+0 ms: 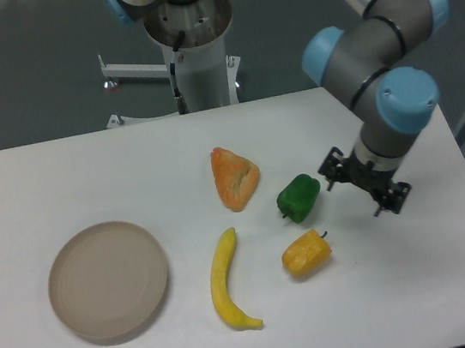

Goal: Pick up the green pepper from the table
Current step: 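Move the open gripper over the green bell pepper, then lower the gripper around the green pepper and close on it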

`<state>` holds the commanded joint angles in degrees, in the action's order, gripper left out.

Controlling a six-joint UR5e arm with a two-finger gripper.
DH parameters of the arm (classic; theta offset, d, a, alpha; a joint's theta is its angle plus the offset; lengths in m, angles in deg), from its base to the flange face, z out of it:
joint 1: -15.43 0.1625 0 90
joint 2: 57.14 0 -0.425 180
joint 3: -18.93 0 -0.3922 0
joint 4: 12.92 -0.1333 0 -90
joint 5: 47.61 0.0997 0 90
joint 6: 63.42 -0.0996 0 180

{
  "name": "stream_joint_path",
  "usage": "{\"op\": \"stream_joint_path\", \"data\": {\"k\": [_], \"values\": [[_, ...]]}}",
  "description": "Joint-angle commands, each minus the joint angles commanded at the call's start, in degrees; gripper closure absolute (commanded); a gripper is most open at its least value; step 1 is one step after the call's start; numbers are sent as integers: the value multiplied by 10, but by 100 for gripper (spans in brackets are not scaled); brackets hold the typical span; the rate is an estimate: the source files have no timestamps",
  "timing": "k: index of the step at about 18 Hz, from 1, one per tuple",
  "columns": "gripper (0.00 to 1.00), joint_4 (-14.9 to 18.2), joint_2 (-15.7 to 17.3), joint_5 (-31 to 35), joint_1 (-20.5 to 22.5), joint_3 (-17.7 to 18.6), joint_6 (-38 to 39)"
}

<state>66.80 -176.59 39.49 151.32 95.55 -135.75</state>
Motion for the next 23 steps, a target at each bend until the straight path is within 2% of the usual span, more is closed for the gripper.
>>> {"op": "stream_joint_path", "data": {"k": [4, 9, 12, 23], "values": [[0, -39, 22, 4, -11, 60, 5], [0, -44, 38, 16, -11, 95, 2], [0, -60, 39, 24, -14, 100, 3], [0, -82, 35, 24, -18, 107, 4]]}}
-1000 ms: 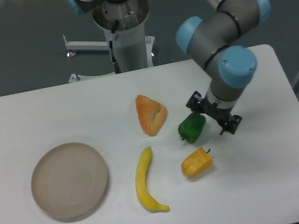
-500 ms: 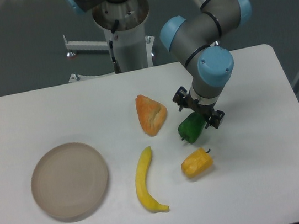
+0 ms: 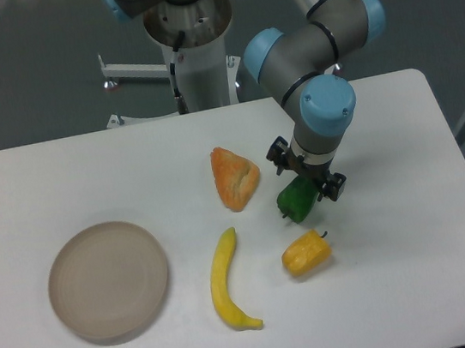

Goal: Pick up the green pepper from the table
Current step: 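Lower the gripper around the green pepper and close on it, then lift the green pepper and carry it toward the yellow pepper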

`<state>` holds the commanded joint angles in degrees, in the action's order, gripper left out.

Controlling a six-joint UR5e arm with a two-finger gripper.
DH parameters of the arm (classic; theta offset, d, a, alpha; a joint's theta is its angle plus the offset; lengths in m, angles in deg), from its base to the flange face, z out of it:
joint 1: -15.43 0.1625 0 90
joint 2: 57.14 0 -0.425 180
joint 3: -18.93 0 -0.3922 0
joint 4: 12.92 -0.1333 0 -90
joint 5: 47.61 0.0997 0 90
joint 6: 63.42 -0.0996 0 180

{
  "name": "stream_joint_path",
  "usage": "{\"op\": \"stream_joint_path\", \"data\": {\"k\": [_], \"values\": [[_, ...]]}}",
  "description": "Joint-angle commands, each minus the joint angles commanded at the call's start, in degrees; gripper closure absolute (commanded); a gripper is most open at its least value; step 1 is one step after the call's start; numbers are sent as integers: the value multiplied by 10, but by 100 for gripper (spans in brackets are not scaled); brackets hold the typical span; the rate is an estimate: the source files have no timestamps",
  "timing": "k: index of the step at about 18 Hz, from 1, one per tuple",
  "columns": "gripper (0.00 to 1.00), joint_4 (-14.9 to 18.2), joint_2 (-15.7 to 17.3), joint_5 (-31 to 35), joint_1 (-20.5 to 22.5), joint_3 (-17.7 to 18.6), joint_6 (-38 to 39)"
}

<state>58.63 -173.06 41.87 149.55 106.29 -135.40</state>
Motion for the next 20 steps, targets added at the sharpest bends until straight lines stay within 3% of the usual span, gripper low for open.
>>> {"op": "stream_joint_path", "data": {"k": [3, 8, 18, 19, 20], "values": [[0, -5, -2, 0, 0, 3, 1], [0, -44, -1, 0, -1, 25, -1], [0, -46, -4, 0, -7, 37, -2], [4, -46, -4, 0, -7, 37, 0], [15, -46, -4, -1, -7, 35, 1]]}}
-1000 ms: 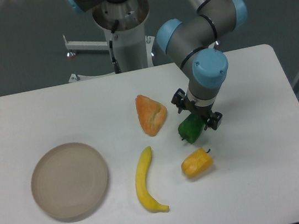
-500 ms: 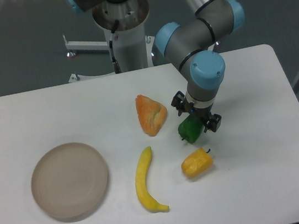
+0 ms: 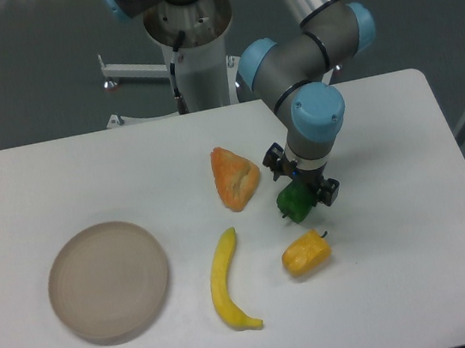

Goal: Pick up the green pepper from the table
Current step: 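Lift the green pepper and carry it toward the yellow pepper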

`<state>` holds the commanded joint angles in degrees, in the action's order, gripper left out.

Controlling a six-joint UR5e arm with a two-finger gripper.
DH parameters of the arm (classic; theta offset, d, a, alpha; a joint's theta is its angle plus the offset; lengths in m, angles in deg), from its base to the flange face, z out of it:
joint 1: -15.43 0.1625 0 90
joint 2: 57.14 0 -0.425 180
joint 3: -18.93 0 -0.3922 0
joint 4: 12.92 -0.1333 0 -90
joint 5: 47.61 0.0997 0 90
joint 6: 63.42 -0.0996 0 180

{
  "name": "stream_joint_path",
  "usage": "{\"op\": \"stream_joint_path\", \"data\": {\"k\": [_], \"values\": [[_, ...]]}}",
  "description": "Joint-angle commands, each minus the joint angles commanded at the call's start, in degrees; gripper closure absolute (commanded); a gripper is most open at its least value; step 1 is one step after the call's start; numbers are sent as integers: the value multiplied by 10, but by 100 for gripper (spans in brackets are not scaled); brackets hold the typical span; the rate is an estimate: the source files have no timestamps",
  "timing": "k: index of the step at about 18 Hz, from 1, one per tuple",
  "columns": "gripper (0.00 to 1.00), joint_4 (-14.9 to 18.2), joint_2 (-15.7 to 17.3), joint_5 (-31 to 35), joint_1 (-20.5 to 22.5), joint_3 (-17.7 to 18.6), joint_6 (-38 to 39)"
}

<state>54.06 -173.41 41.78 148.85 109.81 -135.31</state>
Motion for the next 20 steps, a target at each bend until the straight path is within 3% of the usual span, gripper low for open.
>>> {"op": "stream_joint_path", "data": {"k": [3, 5, 9, 20], "values": [[45, 0, 0, 0, 0, -4, -3], [56, 1, 0, 0, 1, -10, -8], [58, 5, 0, -4, 3, -27, -8], [60, 13, -25, -10, 14, -155, -25]]}}
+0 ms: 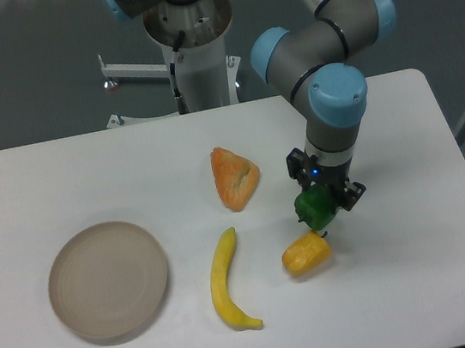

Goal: Pick up the green pepper from the table
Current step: 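Lift the green pepper and carry it toward the yellow pepper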

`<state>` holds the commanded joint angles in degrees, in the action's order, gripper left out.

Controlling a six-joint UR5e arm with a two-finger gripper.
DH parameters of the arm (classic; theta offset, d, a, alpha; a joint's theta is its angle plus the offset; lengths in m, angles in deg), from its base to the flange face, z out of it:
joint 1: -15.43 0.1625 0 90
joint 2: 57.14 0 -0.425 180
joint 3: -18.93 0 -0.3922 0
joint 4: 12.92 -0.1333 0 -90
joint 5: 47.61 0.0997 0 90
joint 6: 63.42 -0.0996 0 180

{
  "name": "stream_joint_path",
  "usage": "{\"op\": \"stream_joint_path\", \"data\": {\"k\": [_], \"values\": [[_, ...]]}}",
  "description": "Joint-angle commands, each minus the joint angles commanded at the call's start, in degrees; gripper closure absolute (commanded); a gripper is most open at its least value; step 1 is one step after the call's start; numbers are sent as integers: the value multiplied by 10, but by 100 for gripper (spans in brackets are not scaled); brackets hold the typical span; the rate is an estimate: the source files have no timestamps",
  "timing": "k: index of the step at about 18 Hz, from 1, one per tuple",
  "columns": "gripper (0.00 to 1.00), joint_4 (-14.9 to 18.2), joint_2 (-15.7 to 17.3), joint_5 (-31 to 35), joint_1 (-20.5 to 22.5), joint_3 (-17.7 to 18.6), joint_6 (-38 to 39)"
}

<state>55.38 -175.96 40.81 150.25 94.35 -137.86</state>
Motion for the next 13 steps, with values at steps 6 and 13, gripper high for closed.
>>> {"op": "stream_joint_path", "data": {"k": [6, 13], "values": [[60, 10, -18, 8, 3, -49, -15], [60, 10, -21, 10, 4, -54, -15]]}}
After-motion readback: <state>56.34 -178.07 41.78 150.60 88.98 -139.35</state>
